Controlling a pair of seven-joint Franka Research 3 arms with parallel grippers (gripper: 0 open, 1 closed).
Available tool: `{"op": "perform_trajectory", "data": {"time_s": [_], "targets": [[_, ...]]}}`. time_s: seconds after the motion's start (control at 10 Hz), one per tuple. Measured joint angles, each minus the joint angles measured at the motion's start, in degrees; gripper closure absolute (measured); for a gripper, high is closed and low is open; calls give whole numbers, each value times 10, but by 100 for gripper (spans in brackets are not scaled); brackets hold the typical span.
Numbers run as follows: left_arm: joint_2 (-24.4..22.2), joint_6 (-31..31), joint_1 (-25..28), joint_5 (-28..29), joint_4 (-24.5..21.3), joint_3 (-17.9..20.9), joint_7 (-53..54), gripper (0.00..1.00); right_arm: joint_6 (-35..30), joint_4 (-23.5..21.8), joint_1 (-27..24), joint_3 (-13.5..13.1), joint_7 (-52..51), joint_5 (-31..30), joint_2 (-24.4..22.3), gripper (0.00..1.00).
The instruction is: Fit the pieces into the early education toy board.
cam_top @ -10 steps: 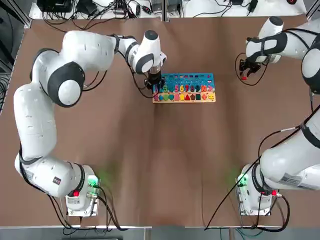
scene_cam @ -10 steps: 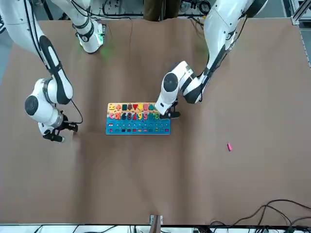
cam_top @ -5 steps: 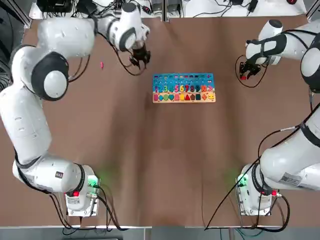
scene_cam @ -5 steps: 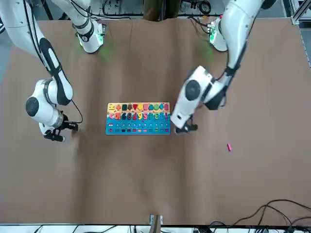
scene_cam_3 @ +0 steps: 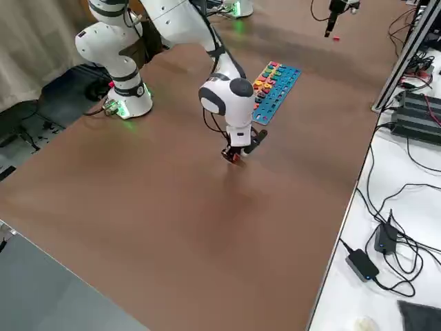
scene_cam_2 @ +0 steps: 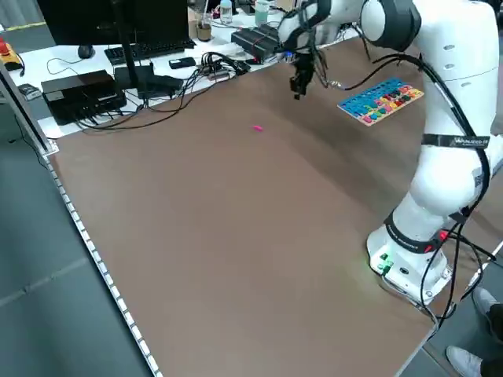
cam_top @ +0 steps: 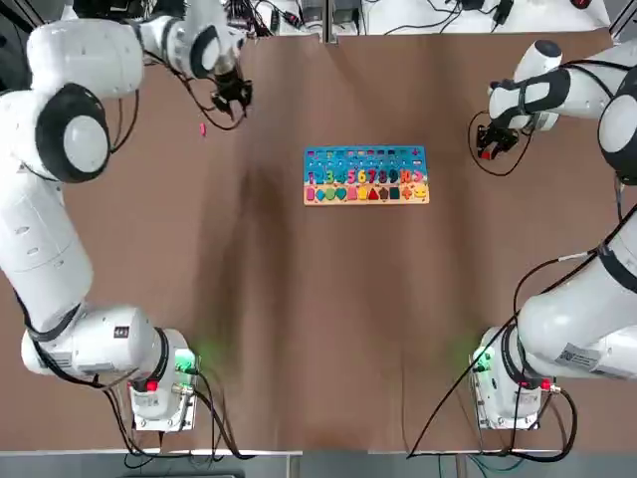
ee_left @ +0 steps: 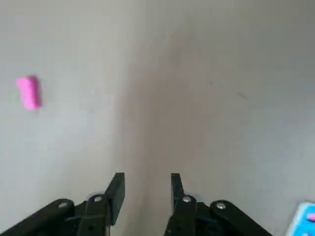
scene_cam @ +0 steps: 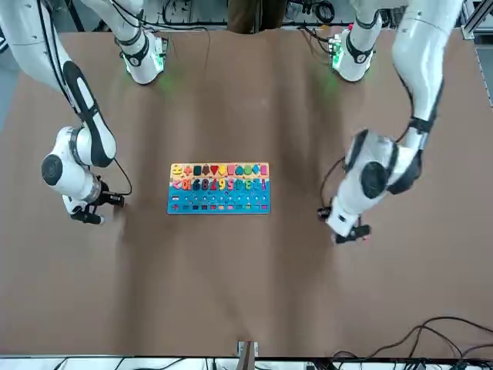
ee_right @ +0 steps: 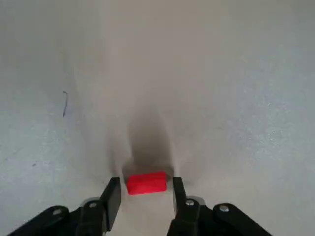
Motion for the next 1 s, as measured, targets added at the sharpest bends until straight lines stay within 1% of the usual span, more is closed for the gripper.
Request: {"op": "perform_trajectory", "data": {"time_s": [0.1, 0.4, 0.7, 1.0], "targets": [[1, 0, 25, 0, -5, 0, 14, 50, -1, 0, 0, 0, -1, 0, 0, 50], [11, 0, 85, 0, -12, 1, 58, 51, -4, 0, -3, 0, -4, 0, 0, 51], [36, 23, 114, 42, -10, 1, 61, 51, -4, 0, -4, 0, -5, 0, 0, 52], [58, 50, 121, 49, -4, 2, 63, 51, -4, 0, -4, 0, -5, 0, 0, 54]]}}
